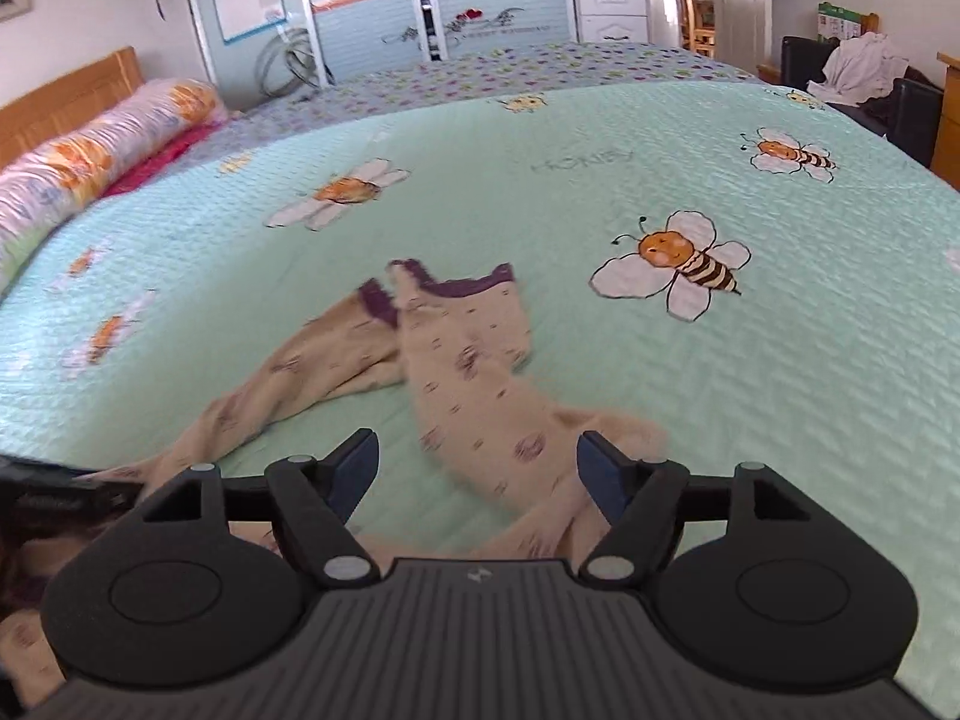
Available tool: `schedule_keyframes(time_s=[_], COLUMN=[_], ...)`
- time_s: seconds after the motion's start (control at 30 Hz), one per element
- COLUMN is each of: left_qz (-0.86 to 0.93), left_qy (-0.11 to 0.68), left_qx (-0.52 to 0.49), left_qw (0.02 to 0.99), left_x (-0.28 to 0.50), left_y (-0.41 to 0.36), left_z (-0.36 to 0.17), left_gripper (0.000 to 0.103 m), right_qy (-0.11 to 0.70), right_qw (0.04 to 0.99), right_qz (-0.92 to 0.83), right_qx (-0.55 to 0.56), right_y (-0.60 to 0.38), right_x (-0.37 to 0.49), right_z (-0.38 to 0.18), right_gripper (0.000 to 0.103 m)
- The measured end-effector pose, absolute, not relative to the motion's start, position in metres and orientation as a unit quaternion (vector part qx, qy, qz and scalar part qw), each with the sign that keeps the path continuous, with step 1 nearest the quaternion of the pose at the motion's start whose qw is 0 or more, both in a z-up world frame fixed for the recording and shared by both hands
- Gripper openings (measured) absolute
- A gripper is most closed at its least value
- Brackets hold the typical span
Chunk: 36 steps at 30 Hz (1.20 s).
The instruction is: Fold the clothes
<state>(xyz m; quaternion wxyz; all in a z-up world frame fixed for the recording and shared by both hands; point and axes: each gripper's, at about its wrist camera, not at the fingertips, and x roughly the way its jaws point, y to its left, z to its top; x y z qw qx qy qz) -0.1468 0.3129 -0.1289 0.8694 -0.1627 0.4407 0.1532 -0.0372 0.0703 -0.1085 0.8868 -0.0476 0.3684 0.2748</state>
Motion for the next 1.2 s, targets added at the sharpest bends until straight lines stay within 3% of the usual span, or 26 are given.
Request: schedule_keyframes(time_s=[0.07,0.13,0.17,0.2,0.23,0.27,0.43,0.5,0.57,0.6,0.83,0.97,1.0,1.03,1.2], left_qz=[0.159,0.17,0.183,0.198,0.214,0.235,0.408,0.447,0.46,0.461,0.437,0.342,0.32,0.299,0.247], left_qy=[0.426,0.401,0.385,0.369,0.351,0.326,0.124,0.088,0.095,0.109,0.146,0.178,0.197,0.219,0.299], left_qx=[-0.185,-0.211,-0.22,-0.226,-0.231,-0.237,-0.268,-0.295,-0.311,-0.313,-0.322,-0.259,-0.243,-0.233,-0.211], left_qw=[0.871,0.875,0.877,0.88,0.882,0.885,0.864,0.84,0.826,0.823,0.827,0.886,0.894,0.899,0.897], left_x=[-0.152,-0.163,-0.17,-0.178,-0.186,-0.199,-0.3,-0.334,-0.356,-0.363,-0.383,-0.351,-0.341,-0.33,-0.295], left_y=[0.319,0.329,0.335,0.341,0.348,0.356,0.385,0.394,0.394,0.391,0.354,0.33,0.325,0.321,0.306], left_z=[-0.127,-0.123,-0.117,-0.111,-0.104,-0.094,-0.031,-0.025,-0.032,-0.04,-0.062,-0.045,-0.044,-0.045,-0.062], left_gripper=[0.007,0.007,0.006,0.006,0.006,0.006,0.007,0.008,0.01,0.011,0.017,0.047,0.05,0.052,0.053], right_qy=[0.377,0.385,0.39,0.394,0.389,0.383,0.342,0.322,0.301,0.29,0.298,0.316,0.323,0.327,0.352], right_qw=[0.885,0.882,0.881,0.879,0.884,0.89,0.917,0.927,0.934,0.937,0.924,0.897,0.89,0.886,0.871], right_qz=[0.268,0.262,0.259,0.255,0.25,0.245,0.194,0.166,0.138,0.123,0.214,0.305,0.321,0.327,0.34], right_qx=[-0.06,-0.072,-0.078,-0.084,-0.064,-0.04,0.062,0.099,0.135,0.153,0.113,0.05,0.031,0.016,-0.036], right_y=[0.074,0.078,0.08,0.083,0.073,0.062,0.0,-0.026,-0.053,-0.066,-0.042,0.001,0.012,0.02,0.048], right_x=[-0.026,-0.015,-0.009,-0.003,-0.003,-0.002,-0.018,-0.03,-0.041,-0.047,-0.109,-0.132,-0.134,-0.136,-0.142], right_z=[-0.119,-0.129,-0.134,-0.139,-0.132,-0.124,-0.092,-0.081,-0.071,-0.066,-0.074,-0.077,-0.079,-0.08,-0.092], right_gripper=[0.073,0.071,0.064,0.052,0.009,0.004,0.004,0.012,0.043,0.048,0.051,0.055,0.058,0.063,0.063])
